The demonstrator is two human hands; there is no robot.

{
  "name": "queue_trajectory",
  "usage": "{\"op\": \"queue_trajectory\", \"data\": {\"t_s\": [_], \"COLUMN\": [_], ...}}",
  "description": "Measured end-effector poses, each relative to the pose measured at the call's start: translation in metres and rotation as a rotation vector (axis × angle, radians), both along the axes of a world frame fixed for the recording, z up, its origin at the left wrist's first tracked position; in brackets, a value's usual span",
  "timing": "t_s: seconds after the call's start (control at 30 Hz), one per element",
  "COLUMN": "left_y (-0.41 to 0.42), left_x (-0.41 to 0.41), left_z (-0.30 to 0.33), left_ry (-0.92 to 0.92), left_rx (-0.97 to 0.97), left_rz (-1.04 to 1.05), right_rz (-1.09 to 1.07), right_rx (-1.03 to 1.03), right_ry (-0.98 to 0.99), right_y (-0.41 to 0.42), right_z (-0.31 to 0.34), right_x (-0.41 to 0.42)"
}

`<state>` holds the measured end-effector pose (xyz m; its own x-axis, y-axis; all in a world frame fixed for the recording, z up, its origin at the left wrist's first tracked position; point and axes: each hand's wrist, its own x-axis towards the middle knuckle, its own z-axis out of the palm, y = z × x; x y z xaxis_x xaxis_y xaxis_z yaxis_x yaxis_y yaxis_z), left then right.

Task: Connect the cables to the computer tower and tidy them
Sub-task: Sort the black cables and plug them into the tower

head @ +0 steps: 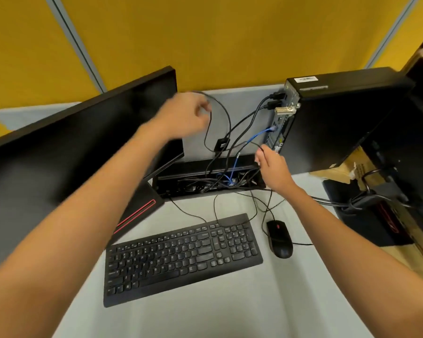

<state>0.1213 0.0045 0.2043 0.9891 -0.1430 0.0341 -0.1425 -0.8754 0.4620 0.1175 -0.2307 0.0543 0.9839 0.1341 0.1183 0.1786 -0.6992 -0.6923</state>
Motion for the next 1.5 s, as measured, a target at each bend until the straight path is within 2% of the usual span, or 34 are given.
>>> {"op": "queue_trajectory", "data": {"t_s": [0.07, 0.13, 0.2, 0.3, 0.4, 0.47, 0.57, 0.67, 0.77, 0.83, 0.9, 0.97, 1.03, 1.1, 1.17, 1.23, 1.33, 1.43, 1.5], "left_y": [-0.030, -0.056, -0.073, -0.081, -0.067, -0.043, -0.007, 0.006, -0.004, -0.023, -0.047, -0.069, -0.085, -0.095, -0.100, -0.102, -0.099, -0.084, -0.069], "left_x": [-0.011, -0.022, -0.022, -0.016, -0.005, 0.006, 0.017, 0.023, 0.024, 0.023, 0.020, 0.015, 0.010, 0.006, 0.002, -0.002, -0.005, -0.003, -0.003], "left_z": [-0.034, -0.055, -0.066, -0.059, -0.027, -0.006, 0.016, 0.031, 0.034, 0.029, 0.018, 0.004, -0.010, -0.021, -0.026, -0.030, -0.031, -0.036, -0.046], "left_ry": [0.229, 0.300, 0.264, 0.187, 0.191, 0.108, -0.101, -0.182, -0.219, -0.112, 0.040, 0.148, 0.232, 0.260, 0.259, 0.270, 0.262, 0.132, 0.041], "left_rx": [-0.235, -0.479, -0.589, -0.726, -0.960, -1.165, -1.173, -1.248, -1.092, -0.936, -0.710, -0.495, -0.389, -0.310, -0.217, -0.193, -0.242, -0.246, -0.144], "left_rz": [-0.117, -0.213, -0.191, -0.056, 0.240, 0.394, 0.554, 0.569, 0.532, 0.419, 0.204, -0.029, -0.188, -0.303, -0.357, -0.381, -0.392, -0.273, -0.195], "right_rz": [0.070, 0.142, 0.227, 0.317, 0.282, 0.220, 0.058, -0.117, -0.162, -0.062, 0.068, 0.118, 0.121, 0.093, 0.070, 0.134, 0.211, 0.022, -0.126], "right_rx": [0.033, 0.117, 0.211, 0.202, 0.223, 0.155, 0.076, -0.069, -0.118, -0.148, -0.083, 0.123, 0.359, 0.574, 0.685, 0.643, 0.411, 0.198, 0.038], "right_ry": [-0.073, -0.103, -0.077, -0.021, 0.117, 0.154, 0.222, 0.333, 0.434, 0.538, 0.630, 0.536, 0.324, 0.155, 0.038, 0.045, 0.063, -0.059, 0.056], "right_y": [0.008, 0.012, 0.011, -0.006, -0.032, -0.049, -0.080, -0.115, -0.128, -0.124, -0.111, -0.092, -0.069, -0.051, -0.043, -0.038, -0.033, -0.042, -0.055], "right_z": [0.026, 0.054, 0.078, 0.091, 0.077, 0.055, 0.003, -0.049, -0.066, -0.057, -0.035, 0.000, 0.041, 0.075, 0.093, 0.100, 0.083, 0.037, -0.003], "right_x": [-0.001, -0.001, 0.001, 0.005, 0.000, -0.009, -0.024, -0.041, -0.047, -0.043, -0.034, -0.024, -0.014, -0.003, 0.004, 0.008, 0.009, 0.001, -0.010]}}
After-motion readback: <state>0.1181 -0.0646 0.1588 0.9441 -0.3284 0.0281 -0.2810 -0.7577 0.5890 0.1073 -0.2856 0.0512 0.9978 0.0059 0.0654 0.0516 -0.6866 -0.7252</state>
